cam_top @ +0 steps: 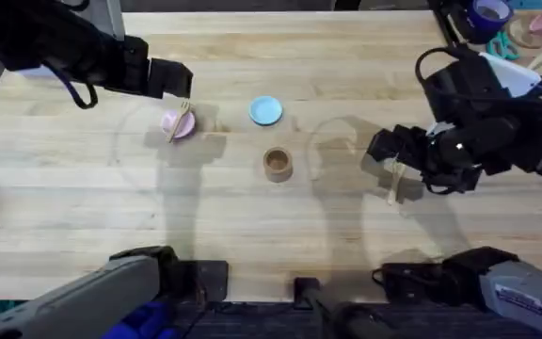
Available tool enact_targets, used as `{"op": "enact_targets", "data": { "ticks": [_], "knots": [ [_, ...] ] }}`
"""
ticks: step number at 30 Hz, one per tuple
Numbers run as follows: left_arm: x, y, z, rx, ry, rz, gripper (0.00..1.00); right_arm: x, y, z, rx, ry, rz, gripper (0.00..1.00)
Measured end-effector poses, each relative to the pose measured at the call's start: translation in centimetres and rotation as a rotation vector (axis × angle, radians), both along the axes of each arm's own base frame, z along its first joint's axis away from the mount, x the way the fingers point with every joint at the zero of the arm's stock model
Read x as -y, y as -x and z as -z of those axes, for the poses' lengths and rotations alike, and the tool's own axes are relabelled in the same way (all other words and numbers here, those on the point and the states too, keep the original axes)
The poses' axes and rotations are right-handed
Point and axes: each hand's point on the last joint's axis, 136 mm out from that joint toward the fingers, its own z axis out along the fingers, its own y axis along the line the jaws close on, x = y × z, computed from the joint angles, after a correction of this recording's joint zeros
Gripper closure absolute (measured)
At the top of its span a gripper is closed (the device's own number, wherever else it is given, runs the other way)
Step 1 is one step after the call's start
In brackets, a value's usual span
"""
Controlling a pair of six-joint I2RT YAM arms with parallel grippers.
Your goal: Pick up a utensil and set it on the pink plate, then put the other utensil in the container.
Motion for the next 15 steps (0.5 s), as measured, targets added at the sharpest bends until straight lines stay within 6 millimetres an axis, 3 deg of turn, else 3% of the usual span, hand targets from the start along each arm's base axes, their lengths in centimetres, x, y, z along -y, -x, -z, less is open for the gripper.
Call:
{"op": "enact_targets", "data": {
  "ticks": [8,15],
  "knots": [
    [0.0,0.0,0.0,0.000,0.000,0.000,0.007,0.0,-0.4,0.1,0.023,0.012,0.042,0.005],
    [0.0,0.0,0.0,0.000,0.000,0.000,0.008,-1.1,0.1,1.3,-0.044,-0.042,0.044,0.005]
  ]
}}
